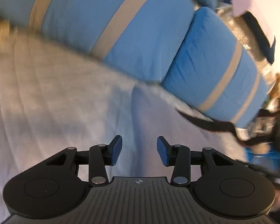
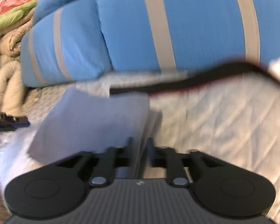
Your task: Fold clothes
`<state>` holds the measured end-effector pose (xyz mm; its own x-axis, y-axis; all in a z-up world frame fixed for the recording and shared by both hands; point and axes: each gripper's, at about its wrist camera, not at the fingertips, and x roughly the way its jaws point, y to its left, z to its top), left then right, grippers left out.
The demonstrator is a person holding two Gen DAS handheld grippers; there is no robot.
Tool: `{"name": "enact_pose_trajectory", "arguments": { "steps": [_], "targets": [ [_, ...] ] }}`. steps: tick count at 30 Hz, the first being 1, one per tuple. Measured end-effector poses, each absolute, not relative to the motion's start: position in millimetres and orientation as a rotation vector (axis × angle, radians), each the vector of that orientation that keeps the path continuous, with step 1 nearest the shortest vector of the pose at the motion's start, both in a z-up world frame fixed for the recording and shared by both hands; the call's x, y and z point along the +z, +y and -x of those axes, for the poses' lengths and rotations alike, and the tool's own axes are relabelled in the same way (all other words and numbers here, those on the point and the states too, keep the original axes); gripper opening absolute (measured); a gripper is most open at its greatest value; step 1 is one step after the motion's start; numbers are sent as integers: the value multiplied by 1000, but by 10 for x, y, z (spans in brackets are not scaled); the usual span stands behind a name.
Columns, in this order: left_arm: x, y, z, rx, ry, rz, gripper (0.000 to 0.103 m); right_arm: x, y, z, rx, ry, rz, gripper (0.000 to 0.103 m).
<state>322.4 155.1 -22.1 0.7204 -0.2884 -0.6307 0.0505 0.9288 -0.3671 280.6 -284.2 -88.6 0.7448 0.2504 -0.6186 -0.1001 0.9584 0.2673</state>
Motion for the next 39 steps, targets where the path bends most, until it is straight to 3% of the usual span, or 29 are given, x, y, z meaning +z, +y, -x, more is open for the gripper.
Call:
{"name": "enact_pose_trajectory", "arguments": {
  "steps": [4, 8, 14, 21, 24, 26, 29, 36, 39],
  "targets": [
    [-266, 1098, -3462, -171, 634, 197, 23, -881, -2409, -2916, 114, 553, -135, 2],
    [-425, 743, -3799, -105, 546, 79, 23, -940, -2005, -3134, 65, 457, -23, 2],
    [-895, 746, -4143, -91, 601, 34, 24, -1364, -2016, -3515, -48, 518, -45, 3],
    [-876, 925, -4200, -102, 620, 139, 23, -1510, -2207, -3577, -16, 542, -141, 12],
    [-745, 966, -4091, -94, 631, 141, 20, -1447, -2237, -3514, 11, 525, -158, 9],
    [-658, 958, -3948, -82, 631, 83, 12, -1329, -2210, -3367, 28, 478, -127, 4],
    [-567, 980, -3685, -108, 621, 39, 7, -1185, -2191, -3142, 53, 462, -65, 4],
    [-785, 871, -3404, -133, 678, -92, 6, -1290, -2128, -2879, 39, 542, 24, 3],
    [-895, 840, -3461, -100, 691, -105, 6, -1379, -2149, -2913, 38, 557, 29, 8]
  ]
}}
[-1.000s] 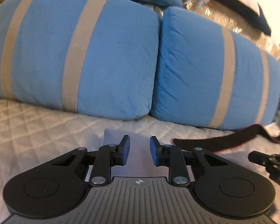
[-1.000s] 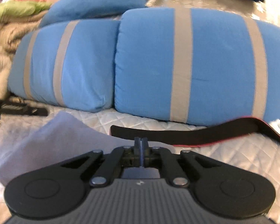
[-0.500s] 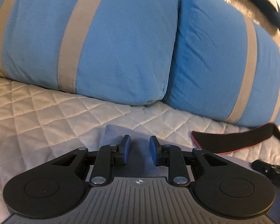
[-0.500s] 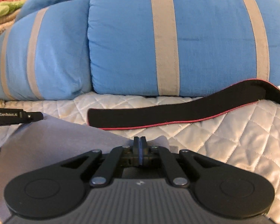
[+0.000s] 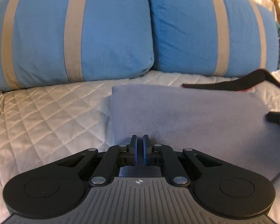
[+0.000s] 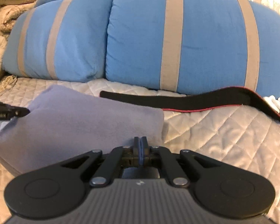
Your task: Fold clothes
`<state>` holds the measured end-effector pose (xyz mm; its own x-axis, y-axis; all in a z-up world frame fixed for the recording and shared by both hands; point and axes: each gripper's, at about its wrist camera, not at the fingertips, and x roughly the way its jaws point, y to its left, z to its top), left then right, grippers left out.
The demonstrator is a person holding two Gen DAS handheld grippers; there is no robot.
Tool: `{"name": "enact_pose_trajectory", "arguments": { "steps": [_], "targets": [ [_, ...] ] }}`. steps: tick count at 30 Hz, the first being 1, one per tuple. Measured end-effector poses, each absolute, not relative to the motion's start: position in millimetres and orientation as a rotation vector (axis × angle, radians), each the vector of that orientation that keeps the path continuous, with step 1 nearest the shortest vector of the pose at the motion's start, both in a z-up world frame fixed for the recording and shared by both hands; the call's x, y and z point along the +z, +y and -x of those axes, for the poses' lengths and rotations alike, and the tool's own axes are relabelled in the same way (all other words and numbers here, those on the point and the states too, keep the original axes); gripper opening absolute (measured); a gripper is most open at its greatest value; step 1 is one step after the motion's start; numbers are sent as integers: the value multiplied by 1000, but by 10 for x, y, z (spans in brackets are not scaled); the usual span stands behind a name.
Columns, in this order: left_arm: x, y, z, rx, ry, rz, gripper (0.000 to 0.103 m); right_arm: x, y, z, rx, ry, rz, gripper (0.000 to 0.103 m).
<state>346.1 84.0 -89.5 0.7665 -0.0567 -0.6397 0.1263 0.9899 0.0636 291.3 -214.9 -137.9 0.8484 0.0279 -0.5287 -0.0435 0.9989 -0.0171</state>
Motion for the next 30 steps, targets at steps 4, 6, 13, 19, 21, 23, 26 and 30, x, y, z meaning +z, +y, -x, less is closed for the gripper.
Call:
{"name": "enact_pose_trajectory", "arguments": {
  "steps": [4, 6, 13, 19, 21, 23, 26, 30],
  "targets": [
    [-831, 877, -3501, -76, 702, -58, 6, -1380, -2056, -2848, 72, 528, 169, 8],
    [-758, 893, -3426, -80, 691, -66, 6, -1322, -2094, -2782, 87, 534, 151, 9],
    [-466, 969, -3042, -120, 659, -105, 6, -1107, -2150, -2451, 154, 561, 234, 9],
    [-112, 947, -2693, -160, 647, -123, 6, -739, -2077, -2090, 226, 589, 327, 23],
    [9, 905, -2551, -146, 637, -111, 6, -597, -2055, -1977, 251, 592, 324, 24],
    [117, 850, -2423, -141, 638, -88, 6, -495, -2011, -1875, 263, 602, 304, 25],
    [216, 740, -2218, -103, 647, -71, 6, -423, -1911, -1742, 256, 629, 263, 25],
    [200, 533, -1955, -52, 668, -81, 6, -435, -1741, -1594, 218, 679, 199, 27]
  ]
}}
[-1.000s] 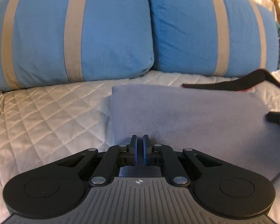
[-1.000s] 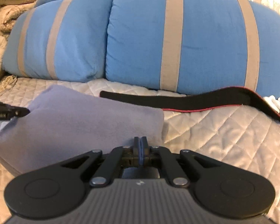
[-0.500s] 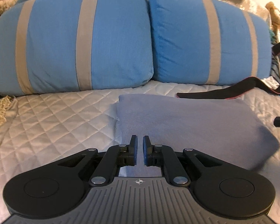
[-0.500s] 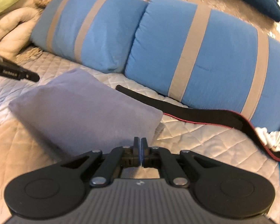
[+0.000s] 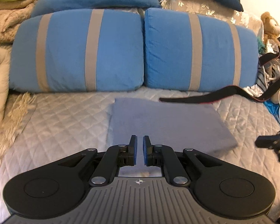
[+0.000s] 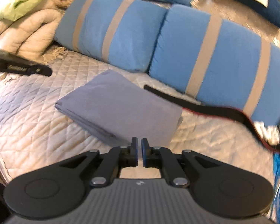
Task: Fold clothes
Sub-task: 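Open both grippers and withdraw from the folded pants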
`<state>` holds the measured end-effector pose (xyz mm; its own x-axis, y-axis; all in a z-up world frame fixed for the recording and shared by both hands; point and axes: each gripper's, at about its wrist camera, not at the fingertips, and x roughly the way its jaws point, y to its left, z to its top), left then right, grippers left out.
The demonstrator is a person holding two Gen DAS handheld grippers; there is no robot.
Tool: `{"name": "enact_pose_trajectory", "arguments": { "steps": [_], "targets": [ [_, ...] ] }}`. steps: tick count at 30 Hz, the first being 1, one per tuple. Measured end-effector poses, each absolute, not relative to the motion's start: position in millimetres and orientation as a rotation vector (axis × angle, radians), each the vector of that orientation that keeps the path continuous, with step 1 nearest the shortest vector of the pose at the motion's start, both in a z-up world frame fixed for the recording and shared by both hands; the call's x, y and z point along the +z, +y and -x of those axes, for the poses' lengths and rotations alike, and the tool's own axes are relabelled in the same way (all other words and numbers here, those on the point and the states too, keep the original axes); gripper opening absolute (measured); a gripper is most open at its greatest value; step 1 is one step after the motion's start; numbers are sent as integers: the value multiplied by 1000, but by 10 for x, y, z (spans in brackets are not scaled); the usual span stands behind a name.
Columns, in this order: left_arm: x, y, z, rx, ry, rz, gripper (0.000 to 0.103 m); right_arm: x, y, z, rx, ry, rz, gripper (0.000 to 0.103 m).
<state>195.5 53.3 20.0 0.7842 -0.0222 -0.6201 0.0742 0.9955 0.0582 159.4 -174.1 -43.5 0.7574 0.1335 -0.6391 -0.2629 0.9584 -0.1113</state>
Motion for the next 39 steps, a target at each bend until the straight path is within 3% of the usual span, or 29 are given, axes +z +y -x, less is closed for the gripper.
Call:
{"name": "enact_pose_trajectory", "arguments": {
  "steps": [1, 2, 3, 4, 5, 6, 7, 17, 24, 39],
  "targets": [
    [181, 475, -1888, -39, 670, -89, 7, -469, -1696, -1570, 198, 698, 184, 31],
    [141, 422, -1822, -36, 669, -94, 9, -513, -1640, -1542, 172, 714, 176, 44],
    [93, 371, -1757, -36, 666, -97, 23, -558, -1581, -1504, 139, 716, 181, 62],
    [33, 331, -1710, -49, 674, -91, 35, -603, -1523, -1469, 111, 710, 197, 73],
    [-21, 315, -1667, -62, 687, -76, 65, -653, -1465, -1436, 90, 700, 215, 95],
    [-84, 315, -1649, -66, 701, -60, 94, -710, -1425, -1408, 86, 687, 224, 103],
    [-153, 319, -1642, -67, 715, -44, 103, -771, -1403, -1386, 88, 676, 225, 103],
    [-582, 361, -1717, 60, 822, -142, 102, -1121, -1458, -1476, 1, 771, 181, 103],
    [-918, 325, -1802, 23, 1005, -80, 103, -1359, -1488, -1596, 11, 934, 98, 103],
    [-936, 239, -1799, 75, 1028, -82, 103, -1477, -1466, -1563, -4, 969, 50, 103]
  ]
}}
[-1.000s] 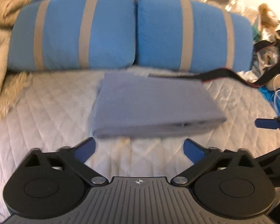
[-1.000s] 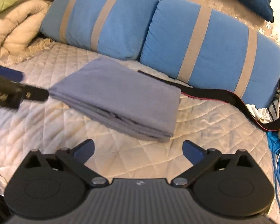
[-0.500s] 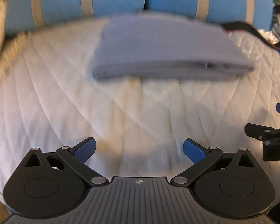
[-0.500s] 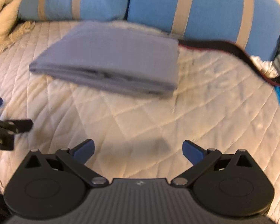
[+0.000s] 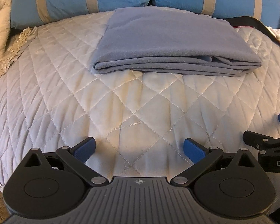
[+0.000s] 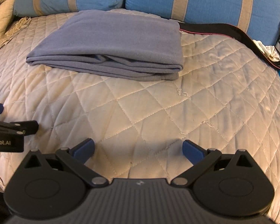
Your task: Fold clothes
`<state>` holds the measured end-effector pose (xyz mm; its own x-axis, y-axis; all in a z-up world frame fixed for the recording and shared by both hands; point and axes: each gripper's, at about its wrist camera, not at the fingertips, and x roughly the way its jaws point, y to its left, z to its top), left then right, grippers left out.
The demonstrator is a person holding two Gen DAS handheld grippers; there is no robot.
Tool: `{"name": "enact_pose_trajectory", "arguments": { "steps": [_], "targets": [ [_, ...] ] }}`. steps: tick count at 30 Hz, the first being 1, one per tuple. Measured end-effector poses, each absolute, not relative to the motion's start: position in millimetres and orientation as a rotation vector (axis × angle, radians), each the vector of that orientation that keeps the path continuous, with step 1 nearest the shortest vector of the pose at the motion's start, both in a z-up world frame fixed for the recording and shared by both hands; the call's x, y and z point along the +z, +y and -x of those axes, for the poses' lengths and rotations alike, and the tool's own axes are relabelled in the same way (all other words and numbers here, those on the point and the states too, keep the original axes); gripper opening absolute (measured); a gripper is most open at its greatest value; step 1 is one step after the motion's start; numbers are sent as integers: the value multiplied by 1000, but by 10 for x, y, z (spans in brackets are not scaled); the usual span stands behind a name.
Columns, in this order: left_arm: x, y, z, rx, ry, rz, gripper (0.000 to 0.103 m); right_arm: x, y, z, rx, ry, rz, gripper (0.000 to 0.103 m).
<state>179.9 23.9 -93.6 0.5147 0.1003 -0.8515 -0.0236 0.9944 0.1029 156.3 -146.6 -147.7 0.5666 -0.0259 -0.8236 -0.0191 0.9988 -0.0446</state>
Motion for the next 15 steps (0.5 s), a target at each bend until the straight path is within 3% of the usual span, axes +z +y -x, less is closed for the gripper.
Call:
{"name": "enact_pose_trajectory", "arguments": {
  "steps": [15],
  "targets": [
    [-931, 235, -1818, 86, 1039, -71, 103, -1482, -1460, -1561, -6, 962, 54, 103]
  ]
}}
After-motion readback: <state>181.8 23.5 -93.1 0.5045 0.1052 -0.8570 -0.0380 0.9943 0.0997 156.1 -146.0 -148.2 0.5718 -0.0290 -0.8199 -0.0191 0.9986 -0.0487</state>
